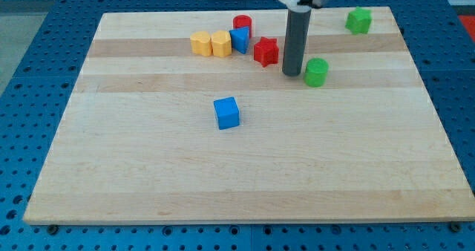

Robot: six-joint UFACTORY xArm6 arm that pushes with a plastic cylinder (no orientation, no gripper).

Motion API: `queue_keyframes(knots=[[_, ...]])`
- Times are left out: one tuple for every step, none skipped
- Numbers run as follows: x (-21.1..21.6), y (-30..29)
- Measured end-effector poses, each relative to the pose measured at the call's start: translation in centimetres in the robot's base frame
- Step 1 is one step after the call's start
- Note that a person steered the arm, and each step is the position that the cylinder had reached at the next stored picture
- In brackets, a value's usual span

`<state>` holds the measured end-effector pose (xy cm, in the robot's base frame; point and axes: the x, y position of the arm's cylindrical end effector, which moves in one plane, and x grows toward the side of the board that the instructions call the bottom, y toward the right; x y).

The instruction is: Push the green circle towards the green star

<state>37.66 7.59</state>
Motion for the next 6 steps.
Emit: queue_keyframes(knots=[[2.4,0.4],[2.4,2.5],[0.1,4.6],[-2.7,6.9],[-5.3,9.2],[-7.6,11.1]])
